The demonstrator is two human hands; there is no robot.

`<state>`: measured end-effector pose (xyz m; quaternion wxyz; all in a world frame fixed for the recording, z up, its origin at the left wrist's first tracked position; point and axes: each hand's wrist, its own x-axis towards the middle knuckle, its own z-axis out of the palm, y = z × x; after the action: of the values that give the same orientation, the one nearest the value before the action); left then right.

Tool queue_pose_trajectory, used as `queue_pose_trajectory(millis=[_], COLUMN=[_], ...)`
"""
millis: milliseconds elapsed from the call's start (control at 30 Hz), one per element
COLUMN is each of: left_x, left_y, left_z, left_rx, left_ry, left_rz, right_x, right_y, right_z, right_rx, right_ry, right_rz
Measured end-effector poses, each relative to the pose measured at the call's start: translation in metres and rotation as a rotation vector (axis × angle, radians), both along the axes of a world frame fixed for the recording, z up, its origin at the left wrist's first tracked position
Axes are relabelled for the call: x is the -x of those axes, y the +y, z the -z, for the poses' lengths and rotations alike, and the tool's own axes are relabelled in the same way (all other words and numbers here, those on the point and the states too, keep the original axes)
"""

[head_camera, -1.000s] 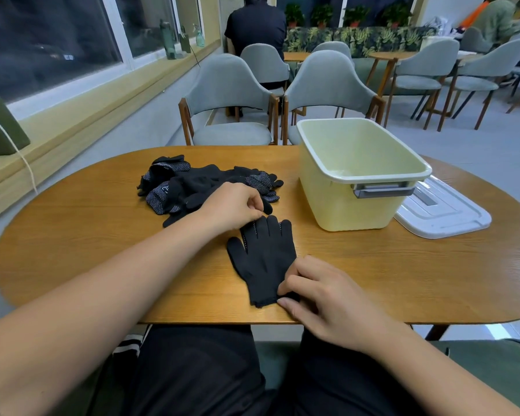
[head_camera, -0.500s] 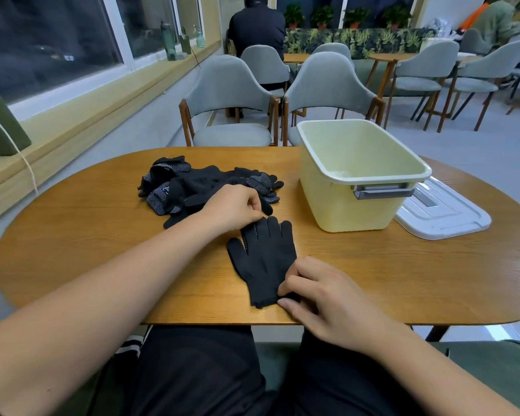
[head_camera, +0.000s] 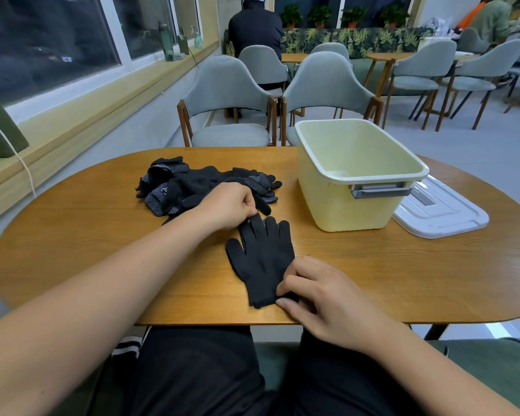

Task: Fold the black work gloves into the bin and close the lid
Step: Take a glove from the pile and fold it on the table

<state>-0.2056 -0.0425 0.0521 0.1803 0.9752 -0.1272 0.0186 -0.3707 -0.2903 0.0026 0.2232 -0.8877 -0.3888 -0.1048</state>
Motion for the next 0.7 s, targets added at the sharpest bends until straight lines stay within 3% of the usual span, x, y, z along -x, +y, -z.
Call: queue_pose_trajectory(millis=[367, 533, 700], left_x=[-0.005, -0.004, -0.004], left_y=[-0.005, -0.011, -0.02], left_z=[0.011, 0.009, 0.008], left_rx=[-0.129, -0.049, 0.017], left_ry=[-0.063, -0.096, -0.011], left_rz=[0.047, 0.064, 0.09], right_x=[0.0, -0.001, 0.0], right_y=[-0.001, -0.001, -0.001], right_z=[-0.001, 0.0, 0.0], right_rx=[0.0, -0.011, -0.007], right_ry=[0.008, 0.005, 0.006], right_rz=[-0.004, -0.006, -0.003])
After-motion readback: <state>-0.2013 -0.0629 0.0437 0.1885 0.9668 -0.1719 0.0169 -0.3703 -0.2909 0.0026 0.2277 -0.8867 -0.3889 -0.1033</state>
